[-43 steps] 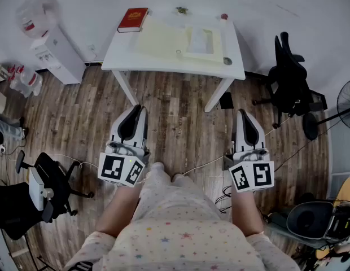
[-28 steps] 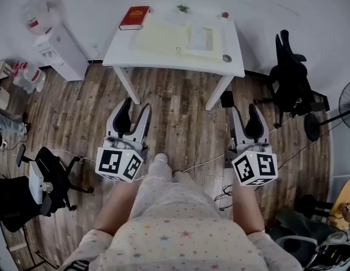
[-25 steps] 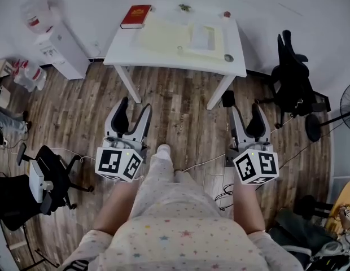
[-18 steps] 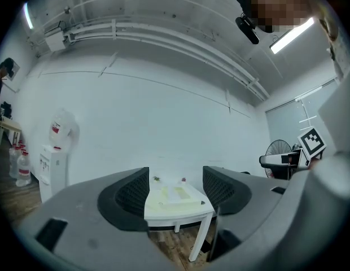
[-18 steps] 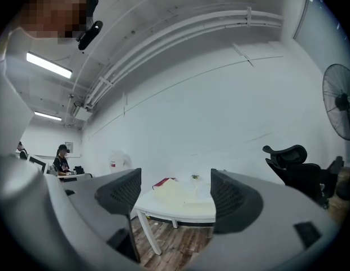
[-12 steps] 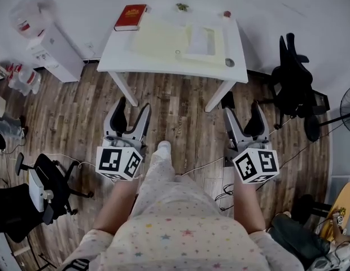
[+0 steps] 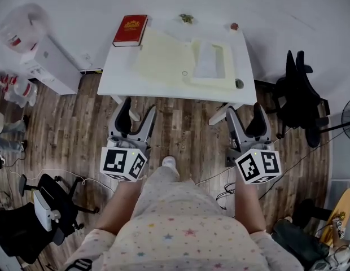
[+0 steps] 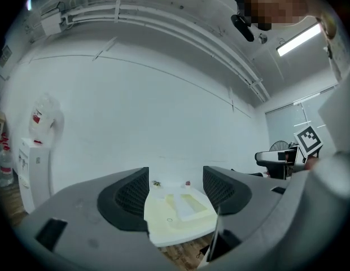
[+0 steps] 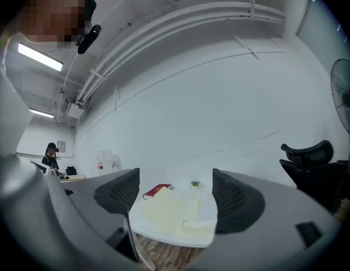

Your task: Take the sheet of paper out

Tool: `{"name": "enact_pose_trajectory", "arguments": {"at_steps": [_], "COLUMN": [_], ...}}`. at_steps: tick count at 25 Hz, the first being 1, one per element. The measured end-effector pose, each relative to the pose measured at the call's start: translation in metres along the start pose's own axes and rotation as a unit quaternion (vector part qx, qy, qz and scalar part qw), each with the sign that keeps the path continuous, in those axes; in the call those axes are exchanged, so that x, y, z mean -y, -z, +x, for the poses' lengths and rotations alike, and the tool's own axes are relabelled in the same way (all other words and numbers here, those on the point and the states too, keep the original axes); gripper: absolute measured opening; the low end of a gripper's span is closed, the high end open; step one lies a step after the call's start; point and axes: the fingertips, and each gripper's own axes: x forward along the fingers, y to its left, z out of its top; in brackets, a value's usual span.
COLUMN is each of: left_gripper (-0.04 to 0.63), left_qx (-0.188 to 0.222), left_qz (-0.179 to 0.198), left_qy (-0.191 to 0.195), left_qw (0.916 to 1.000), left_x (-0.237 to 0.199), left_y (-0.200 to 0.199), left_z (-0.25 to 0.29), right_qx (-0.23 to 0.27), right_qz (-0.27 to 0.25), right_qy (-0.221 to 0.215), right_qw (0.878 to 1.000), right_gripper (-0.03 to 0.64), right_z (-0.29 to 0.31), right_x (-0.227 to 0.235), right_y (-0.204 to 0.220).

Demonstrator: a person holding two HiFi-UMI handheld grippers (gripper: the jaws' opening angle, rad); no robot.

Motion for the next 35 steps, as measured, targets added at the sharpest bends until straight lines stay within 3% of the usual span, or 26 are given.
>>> {"name": "enact_pose_trajectory", "arguments": {"at_steps": [7,16,23,35], "left_gripper": [0.276,0.276,0.276,0.276], "left_qx": [-0.003,-0.018,-0.019,-0.016], "left_qz": [0.004,-0.009,-0.008,-0.004], "left_qy": [0.011,0.007,-0.017,-0.074], "left_qw": [0.9999,0.9998,0.9996,0.9971], "left_x": [-0.043,-0.062,-0.081,-0.101], "left_y": [-0.003,0.011,0.016,0.016], "left_z": [0.045,0.087,0.127,0.245], "right_qx": [0.016,0.002,-0.007,-0.033], "right_qz": [0.009,0.003,0.006,0.012], "right_qy": [0.025,0.036,0.005,-0.062], "right_qw": [1.000,0.999,1.000,0.997], "right_gripper": [0.384,0.385,0.385,0.384], "right_z": [0.045,0.087,0.143,0.272], "right_x": [0.003,0.027,0.041,0.113], "right_y": [-0.001,0.001,0.006,-0.009]}}
